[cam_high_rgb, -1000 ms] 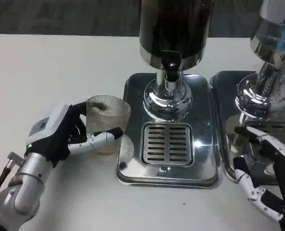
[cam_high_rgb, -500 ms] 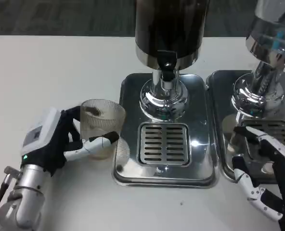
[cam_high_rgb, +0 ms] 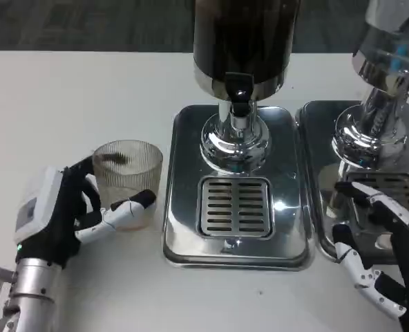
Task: Grasp the cup under the faucet to collect the drink, then remove the cup.
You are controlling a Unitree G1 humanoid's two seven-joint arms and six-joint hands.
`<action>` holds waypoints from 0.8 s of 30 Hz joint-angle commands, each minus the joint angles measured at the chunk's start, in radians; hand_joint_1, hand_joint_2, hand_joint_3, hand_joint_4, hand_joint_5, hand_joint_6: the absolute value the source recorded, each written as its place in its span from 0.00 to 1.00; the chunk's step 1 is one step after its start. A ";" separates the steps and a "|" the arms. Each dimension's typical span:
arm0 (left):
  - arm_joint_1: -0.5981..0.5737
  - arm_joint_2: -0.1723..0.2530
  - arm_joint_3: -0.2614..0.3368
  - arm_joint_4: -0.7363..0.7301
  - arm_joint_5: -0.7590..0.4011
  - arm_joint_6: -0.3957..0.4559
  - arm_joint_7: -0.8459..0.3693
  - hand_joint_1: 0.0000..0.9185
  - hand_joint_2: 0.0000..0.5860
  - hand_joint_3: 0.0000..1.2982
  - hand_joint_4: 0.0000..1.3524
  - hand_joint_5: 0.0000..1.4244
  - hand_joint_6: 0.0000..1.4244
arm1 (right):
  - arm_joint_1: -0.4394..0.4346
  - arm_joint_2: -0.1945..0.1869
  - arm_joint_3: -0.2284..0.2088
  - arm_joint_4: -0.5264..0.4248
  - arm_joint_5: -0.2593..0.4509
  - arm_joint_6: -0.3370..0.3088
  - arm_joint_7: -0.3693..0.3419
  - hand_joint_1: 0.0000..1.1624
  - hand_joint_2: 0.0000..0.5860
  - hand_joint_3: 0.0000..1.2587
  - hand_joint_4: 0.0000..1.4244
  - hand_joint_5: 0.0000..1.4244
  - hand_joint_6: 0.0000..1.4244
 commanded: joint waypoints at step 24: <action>0.009 -0.152 -0.028 -0.122 0.030 -0.024 -0.037 0.34 0.21 0.44 0.57 0.72 0.86 | 0.038 0.008 -0.019 -0.062 0.027 -0.007 0.028 0.30 0.75 0.23 0.18 0.20 0.27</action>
